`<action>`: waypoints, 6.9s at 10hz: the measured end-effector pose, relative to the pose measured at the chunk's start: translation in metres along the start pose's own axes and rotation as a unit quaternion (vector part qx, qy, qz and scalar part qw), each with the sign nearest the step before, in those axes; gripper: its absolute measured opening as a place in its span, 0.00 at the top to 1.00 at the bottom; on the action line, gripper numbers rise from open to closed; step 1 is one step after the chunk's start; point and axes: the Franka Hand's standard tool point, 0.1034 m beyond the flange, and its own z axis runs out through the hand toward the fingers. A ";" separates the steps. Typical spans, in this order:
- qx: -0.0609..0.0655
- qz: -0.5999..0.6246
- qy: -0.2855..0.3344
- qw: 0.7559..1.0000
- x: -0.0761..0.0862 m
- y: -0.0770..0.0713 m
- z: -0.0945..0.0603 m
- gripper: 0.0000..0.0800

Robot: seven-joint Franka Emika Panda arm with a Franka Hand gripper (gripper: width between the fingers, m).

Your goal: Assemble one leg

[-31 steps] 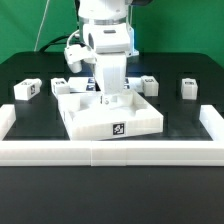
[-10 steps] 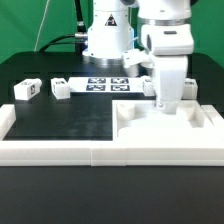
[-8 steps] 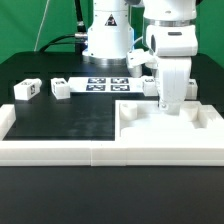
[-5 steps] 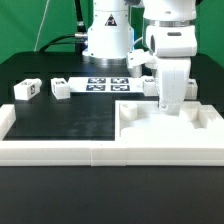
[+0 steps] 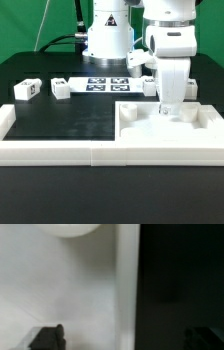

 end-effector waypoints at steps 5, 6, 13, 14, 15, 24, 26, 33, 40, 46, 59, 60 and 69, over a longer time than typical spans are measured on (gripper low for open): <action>0.000 0.002 0.000 1.000 0.000 -0.001 -0.001 0.19; -0.002 0.037 -0.002 0.999 0.002 -0.009 -0.008 0.19; -0.009 0.124 -0.016 0.992 0.007 -0.042 -0.039 0.19; -0.009 0.169 -0.015 0.985 0.007 -0.042 -0.039 0.19; -0.008 0.229 -0.013 0.973 0.007 -0.043 -0.039 0.19; 0.019 0.723 0.021 0.690 0.068 -0.091 -0.031 0.19; 0.028 0.780 0.022 0.625 0.071 -0.092 -0.031 0.19; 0.109 0.743 -0.077 0.656 0.074 -0.101 -0.027 0.19; 0.307 0.678 -0.265 0.614 0.071 -0.112 -0.013 0.19; 0.347 0.651 -0.316 0.596 0.079 -0.127 0.013 0.19; 0.346 0.650 -0.319 0.597 0.079 -0.135 0.018 0.64; 0.348 0.648 -0.321 0.597 0.079 -0.135 0.016 0.64; 0.288 0.681 -0.250 0.625 0.077 -0.103 -0.036 0.64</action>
Offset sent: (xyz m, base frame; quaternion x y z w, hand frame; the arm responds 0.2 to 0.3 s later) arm 0.0000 0.0000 0.0000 0.0000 0.0000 0.0000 1.0000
